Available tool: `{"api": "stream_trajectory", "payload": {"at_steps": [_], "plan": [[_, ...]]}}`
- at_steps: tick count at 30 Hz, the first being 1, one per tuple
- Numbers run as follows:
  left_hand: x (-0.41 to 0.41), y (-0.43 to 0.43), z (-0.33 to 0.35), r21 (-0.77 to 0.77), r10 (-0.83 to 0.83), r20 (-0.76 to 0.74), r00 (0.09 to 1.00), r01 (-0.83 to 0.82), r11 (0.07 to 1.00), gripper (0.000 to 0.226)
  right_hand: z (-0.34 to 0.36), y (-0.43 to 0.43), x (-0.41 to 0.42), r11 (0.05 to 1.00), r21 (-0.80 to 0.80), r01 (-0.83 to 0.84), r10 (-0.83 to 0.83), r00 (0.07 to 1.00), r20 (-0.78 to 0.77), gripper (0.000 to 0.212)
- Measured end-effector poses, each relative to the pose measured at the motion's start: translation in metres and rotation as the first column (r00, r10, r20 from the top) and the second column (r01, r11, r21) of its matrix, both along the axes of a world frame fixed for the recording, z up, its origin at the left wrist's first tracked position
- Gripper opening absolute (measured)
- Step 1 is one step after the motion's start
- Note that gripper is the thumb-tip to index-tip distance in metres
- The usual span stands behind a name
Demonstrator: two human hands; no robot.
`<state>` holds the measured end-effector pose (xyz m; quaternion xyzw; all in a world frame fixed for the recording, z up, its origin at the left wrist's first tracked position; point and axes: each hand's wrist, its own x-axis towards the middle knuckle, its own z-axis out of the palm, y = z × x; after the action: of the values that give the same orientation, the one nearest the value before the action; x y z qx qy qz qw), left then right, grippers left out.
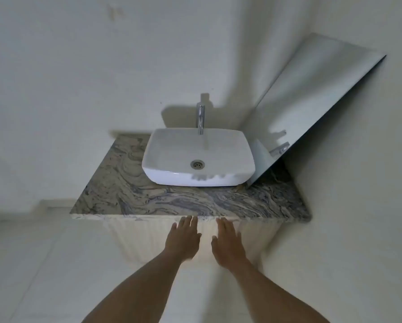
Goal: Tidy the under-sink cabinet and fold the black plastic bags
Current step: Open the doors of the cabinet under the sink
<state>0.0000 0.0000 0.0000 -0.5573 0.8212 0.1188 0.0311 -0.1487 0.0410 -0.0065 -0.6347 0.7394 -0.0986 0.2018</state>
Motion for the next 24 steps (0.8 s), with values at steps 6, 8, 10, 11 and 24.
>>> {"api": "stream_trajectory", "payload": {"at_steps": [6, 8, 10, 11, 24], "plan": [[-0.031, -0.035, -0.057, 0.241, 0.026, 0.089, 0.996, -0.047, 0.969, 0.056, -0.065, -0.039, -0.022, 0.973, 0.218, -0.077, 0.077, 0.997, 0.006, 0.057], [-0.038, -0.047, -0.075, 0.305, 0.038, 0.103, 0.994, -0.068, 0.950, 0.058, -0.084, -0.051, -0.029, 0.963, 0.252, -0.098, 0.096, 0.995, 0.019, 0.058], [-0.043, -0.057, -0.091, 0.341, 0.032, 0.122, 0.992, -0.072, 0.937, 0.063, -0.100, -0.062, -0.034, 0.955, 0.276, -0.108, 0.106, 0.994, 0.021, 0.062], [-0.045, -0.061, -0.096, 0.347, 0.032, 0.132, 0.991, -0.076, 0.935, 0.066, -0.107, -0.066, -0.035, 0.954, 0.280, -0.105, 0.104, 0.994, 0.017, 0.064], [-0.052, -0.085, -0.121, 0.440, 0.152, 0.054, 0.987, -0.160, 0.883, 0.077, -0.133, -0.095, -0.028, 0.935, 0.355, -0.001, -0.006, 1.000, 0.019, 0.079]]}}
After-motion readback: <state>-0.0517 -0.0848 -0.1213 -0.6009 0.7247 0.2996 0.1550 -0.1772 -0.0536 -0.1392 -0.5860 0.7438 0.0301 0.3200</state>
